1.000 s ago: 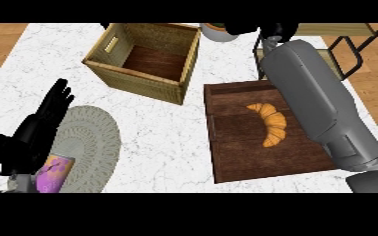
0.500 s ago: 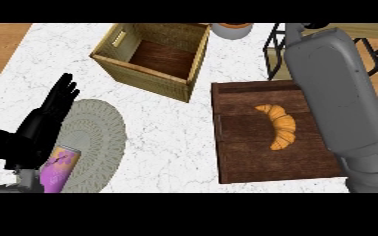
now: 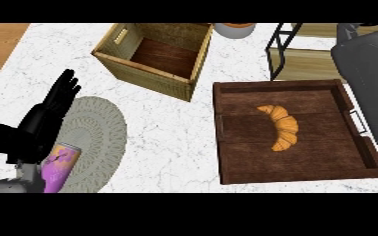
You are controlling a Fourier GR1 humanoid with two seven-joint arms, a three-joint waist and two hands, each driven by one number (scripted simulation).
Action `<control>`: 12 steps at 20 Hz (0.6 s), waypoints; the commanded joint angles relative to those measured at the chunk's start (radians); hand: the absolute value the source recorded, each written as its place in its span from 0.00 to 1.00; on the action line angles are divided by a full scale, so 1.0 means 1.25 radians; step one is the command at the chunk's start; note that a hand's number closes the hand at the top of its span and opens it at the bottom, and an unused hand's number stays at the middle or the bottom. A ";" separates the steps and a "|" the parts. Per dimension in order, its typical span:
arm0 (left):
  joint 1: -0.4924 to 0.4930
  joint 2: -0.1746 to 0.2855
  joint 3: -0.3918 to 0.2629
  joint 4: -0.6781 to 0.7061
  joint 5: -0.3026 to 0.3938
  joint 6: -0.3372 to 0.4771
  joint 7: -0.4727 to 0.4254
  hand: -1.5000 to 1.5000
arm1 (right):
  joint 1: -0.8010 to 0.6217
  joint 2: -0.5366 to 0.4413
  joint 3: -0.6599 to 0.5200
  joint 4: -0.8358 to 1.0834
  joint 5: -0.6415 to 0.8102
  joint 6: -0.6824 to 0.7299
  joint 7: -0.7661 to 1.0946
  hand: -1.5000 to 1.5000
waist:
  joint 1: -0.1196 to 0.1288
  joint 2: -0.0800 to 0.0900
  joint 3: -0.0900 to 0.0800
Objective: Pick the sweet potato from the tray and place it in the tiered shelf
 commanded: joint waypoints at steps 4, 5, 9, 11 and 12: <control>-0.034 -0.017 -0.013 0.029 -0.005 -0.013 -0.002 0.50 | -0.088 -0.107 0.073 0.096 0.155 0.133 -0.006 1.00 | 0.020 0.003 0.005; -0.021 -0.036 -0.040 -0.033 -0.033 0.024 0.040 0.50 | -0.067 -0.122 0.053 0.122 0.155 0.102 -0.049 1.00 | 0.024 0.002 0.006; -0.004 -0.035 -0.028 -0.010 -0.033 -0.003 0.011 0.50 | -0.108 -0.108 0.037 0.145 0.191 0.068 -0.114 1.00 | 0.024 0.002 0.006; -0.010 -0.011 -0.001 -0.078 -0.006 -0.011 0.060 0.50 | -0.157 -0.095 0.014 0.234 0.182 0.047 -0.176 1.00 | 0.036 0.004 0.006; 0.010 -0.035 -0.007 0.003 -0.016 -0.024 -0.036 0.50 | -0.175 -0.079 -0.002 0.249 0.146 0.059 -0.216 1.00 | 0.035 0.006 0.006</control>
